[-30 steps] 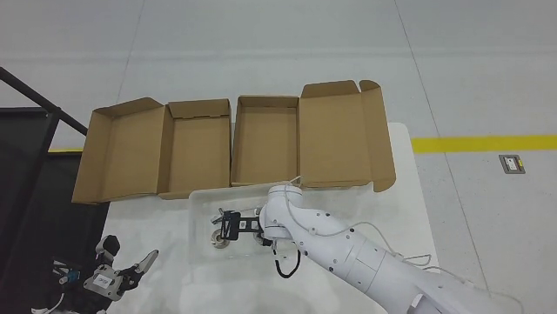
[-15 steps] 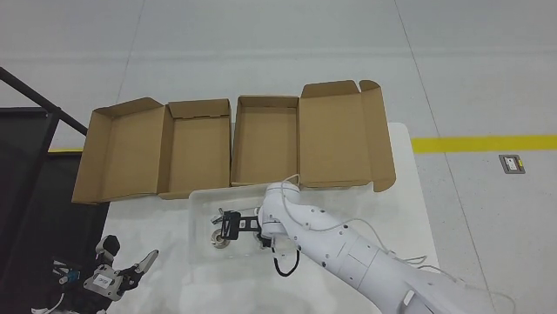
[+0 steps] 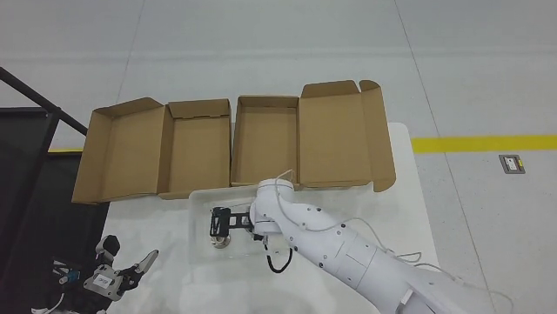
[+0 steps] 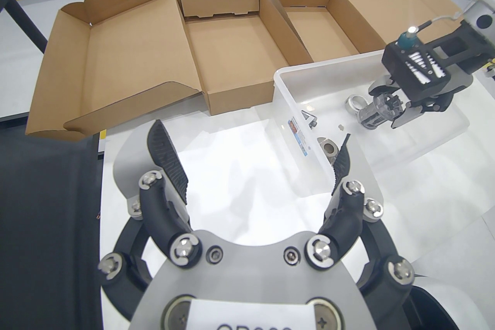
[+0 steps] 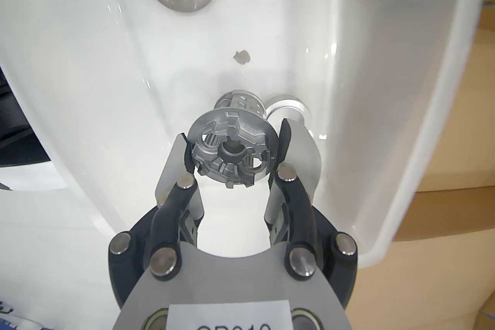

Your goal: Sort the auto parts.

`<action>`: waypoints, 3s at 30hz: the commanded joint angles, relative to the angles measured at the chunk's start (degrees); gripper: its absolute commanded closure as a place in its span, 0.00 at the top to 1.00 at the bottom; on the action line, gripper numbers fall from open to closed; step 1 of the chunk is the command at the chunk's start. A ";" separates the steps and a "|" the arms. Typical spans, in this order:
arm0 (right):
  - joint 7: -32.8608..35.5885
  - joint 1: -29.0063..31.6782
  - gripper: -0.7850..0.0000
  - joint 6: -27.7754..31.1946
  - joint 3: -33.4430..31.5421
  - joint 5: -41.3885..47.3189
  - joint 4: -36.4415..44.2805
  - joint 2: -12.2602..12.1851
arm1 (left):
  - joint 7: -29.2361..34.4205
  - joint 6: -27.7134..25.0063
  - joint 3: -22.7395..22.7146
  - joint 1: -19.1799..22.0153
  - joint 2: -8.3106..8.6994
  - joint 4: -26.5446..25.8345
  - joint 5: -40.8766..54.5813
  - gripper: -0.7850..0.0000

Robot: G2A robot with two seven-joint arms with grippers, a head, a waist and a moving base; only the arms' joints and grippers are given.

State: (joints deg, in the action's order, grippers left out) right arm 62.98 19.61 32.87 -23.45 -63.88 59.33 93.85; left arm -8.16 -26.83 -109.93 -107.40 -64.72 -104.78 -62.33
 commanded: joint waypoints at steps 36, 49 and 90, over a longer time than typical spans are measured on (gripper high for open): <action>-6.39 -19.44 0.00 -18.44 -16.76 13.86 -16.47 2.40 | 0.00 0.00 0.00 0.00 0.00 0.00 0.00 1.00; -9.12 -25.33 0.00 -14.44 -14.08 21.66 -36.61 8.36 | 0.00 0.00 0.00 0.00 0.00 0.00 0.00 1.00; -9.13 -22.88 0.00 -24.02 -15.23 22.51 -45.80 9.67 | 0.00 0.00 0.00 0.00 0.00 0.00 0.00 1.00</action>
State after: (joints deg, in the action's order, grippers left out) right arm 54.14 -3.48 9.49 -38.93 -40.87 13.63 103.32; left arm -8.16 -26.83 -109.93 -107.40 -64.72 -104.78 -62.33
